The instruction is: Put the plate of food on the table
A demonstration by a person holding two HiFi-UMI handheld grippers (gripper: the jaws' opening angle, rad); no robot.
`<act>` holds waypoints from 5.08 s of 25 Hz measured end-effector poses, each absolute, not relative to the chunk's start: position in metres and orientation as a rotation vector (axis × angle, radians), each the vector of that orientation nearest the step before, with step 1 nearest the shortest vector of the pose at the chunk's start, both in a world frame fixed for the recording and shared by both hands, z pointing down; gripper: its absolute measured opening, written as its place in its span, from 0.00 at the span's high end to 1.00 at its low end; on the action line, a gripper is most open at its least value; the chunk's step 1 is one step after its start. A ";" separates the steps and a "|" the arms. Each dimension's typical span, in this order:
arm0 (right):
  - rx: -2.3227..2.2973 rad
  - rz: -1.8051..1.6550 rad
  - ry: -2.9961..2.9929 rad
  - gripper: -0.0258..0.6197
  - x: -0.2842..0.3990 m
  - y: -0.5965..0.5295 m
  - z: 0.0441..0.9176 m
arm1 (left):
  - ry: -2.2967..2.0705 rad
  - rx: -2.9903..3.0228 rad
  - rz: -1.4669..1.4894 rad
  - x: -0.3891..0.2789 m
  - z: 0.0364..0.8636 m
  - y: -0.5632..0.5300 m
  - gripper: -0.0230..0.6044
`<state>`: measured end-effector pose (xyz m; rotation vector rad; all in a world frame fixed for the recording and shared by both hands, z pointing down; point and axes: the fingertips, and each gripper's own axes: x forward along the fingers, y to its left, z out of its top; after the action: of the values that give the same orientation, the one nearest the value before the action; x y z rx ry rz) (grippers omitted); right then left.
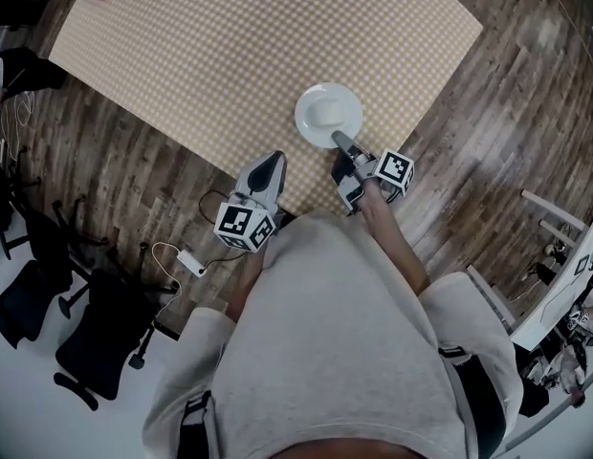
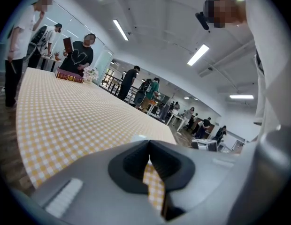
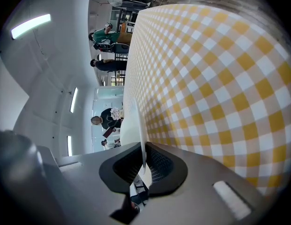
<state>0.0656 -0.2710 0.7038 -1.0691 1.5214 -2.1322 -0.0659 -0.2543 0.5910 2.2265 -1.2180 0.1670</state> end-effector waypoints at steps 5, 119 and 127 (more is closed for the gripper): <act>-1.100 -2.155 1.516 0.93 0.069 -0.269 0.711 | -1.205 2.215 0.170 -0.063 0.599 -0.253 0.95; -1.582 -0.448 3.133 0.96 0.029 -0.093 0.554 | -1.174 2.469 0.064 -0.053 0.523 -0.084 0.95; -1.667 -0.435 3.064 0.96 0.011 -0.040 0.540 | -1.115 2.514 0.059 -0.073 0.515 -0.035 0.95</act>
<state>0.0108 -0.0398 0.5398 -1.6667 3.0644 -0.4355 -0.0731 -0.0353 0.5151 2.5137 -1.1155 0.0590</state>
